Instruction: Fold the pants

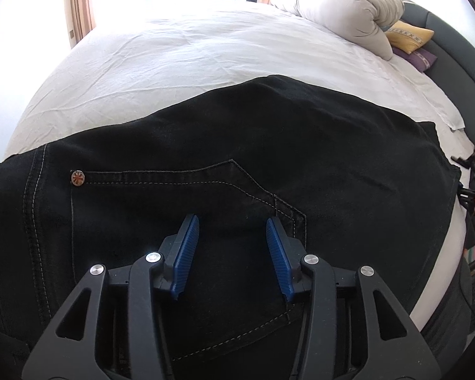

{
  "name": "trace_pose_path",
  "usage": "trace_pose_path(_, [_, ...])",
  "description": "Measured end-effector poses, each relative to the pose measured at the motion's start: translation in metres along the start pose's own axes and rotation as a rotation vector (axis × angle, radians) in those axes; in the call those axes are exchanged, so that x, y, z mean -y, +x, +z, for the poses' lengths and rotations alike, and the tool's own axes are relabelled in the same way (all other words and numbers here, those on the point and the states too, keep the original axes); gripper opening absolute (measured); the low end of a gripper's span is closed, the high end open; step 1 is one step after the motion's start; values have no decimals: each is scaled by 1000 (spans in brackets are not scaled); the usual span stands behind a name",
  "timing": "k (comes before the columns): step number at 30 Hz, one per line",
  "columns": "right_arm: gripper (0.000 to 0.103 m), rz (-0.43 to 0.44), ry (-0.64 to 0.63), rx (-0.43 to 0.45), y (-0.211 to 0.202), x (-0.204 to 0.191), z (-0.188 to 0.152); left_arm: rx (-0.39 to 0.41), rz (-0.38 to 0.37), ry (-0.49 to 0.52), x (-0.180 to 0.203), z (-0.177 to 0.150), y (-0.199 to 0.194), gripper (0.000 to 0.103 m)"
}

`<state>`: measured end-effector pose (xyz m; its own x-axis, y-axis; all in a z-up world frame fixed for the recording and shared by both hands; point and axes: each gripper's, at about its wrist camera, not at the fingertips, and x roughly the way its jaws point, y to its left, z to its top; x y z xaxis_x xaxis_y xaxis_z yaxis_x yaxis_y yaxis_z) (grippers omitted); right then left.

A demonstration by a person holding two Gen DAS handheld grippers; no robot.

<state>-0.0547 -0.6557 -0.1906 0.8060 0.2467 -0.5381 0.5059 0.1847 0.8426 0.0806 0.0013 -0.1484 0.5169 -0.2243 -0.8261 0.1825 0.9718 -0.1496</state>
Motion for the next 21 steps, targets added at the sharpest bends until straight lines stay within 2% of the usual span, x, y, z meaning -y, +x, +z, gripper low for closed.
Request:
trace_pose_path(1, [24, 2, 6, 0, 0, 4, -1, -2, -7, -5, 2, 2, 2, 43])
trace_pose_path(3, [12, 15, 33, 1, 0, 14, -2, -5, -20, -9, 0, 1, 3, 43])
trace_pose_path(5, [11, 35, 29, 14, -3, 18, -5, 1, -14, -4, 1, 1, 3, 43])
trace_pose_path(12, [9, 7, -66, 78, -17, -4, -15, 8, -7, -2, 5, -1, 2, 43])
trace_pose_path(16, [9, -4, -106, 90, -16, -17, -17, -15, 31, 6, 12, 3, -2, 43])
trace_pose_path(21, [8, -10, -125, 107, -20, -23, -20, 5, 30, 6, 11, 0, -5, 43])
